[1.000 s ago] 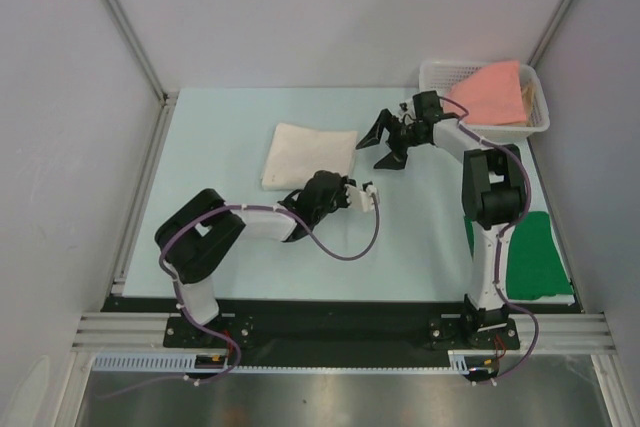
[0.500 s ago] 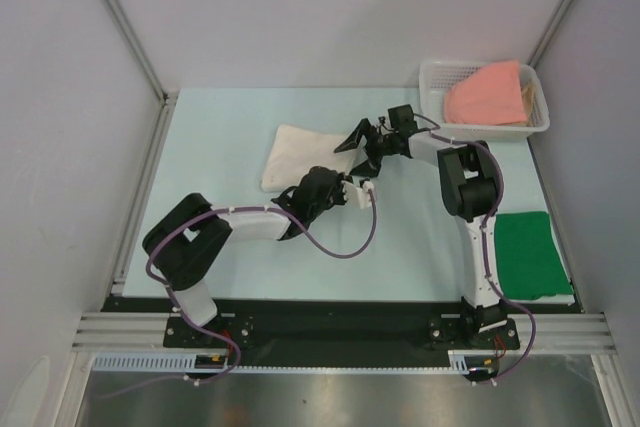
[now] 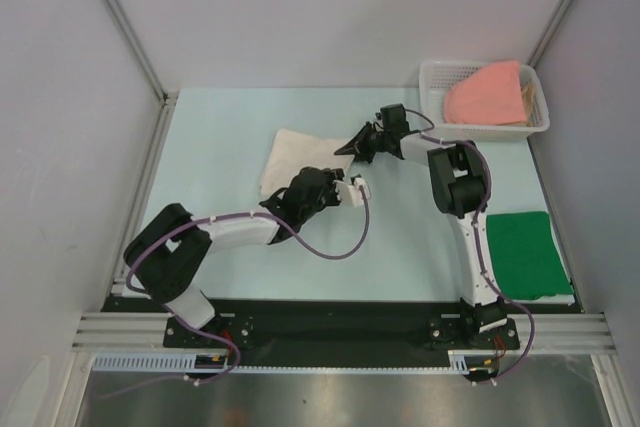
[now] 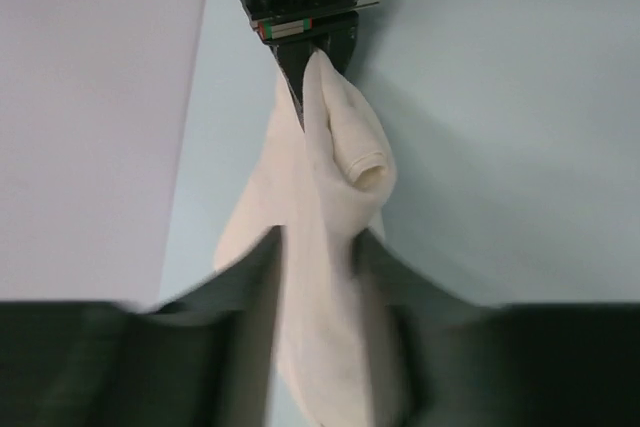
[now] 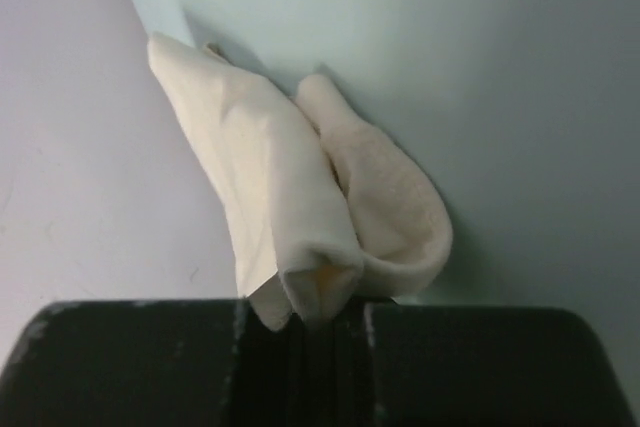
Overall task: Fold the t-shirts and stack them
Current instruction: Neatly place the folded tshirt to the corner
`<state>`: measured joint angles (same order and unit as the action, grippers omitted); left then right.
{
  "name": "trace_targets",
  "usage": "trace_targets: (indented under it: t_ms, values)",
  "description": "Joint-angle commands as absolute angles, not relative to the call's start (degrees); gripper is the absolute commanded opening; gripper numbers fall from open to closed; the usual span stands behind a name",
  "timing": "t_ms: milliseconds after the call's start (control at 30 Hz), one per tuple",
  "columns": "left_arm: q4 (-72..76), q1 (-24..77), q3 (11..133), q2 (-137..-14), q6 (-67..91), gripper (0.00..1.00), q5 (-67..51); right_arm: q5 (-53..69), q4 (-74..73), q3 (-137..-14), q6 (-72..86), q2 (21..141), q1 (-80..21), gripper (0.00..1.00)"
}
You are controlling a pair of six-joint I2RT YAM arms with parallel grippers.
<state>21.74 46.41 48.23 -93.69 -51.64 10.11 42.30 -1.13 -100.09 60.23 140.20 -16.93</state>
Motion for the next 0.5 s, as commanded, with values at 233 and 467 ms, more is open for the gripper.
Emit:
trace_targets:
  t_ms: [233,467]
  values:
    - [4.5,46.4,47.9,-64.8,-18.4,0.83,8.7,13.1,-21.0,-84.1,47.1,113.5,-20.2,0.0]
    - [-8.9,46.9,44.9,-41.3,10.4,0.87,6.2,-4.1,-33.0,-70.1,46.7,95.6,-17.1,0.0]
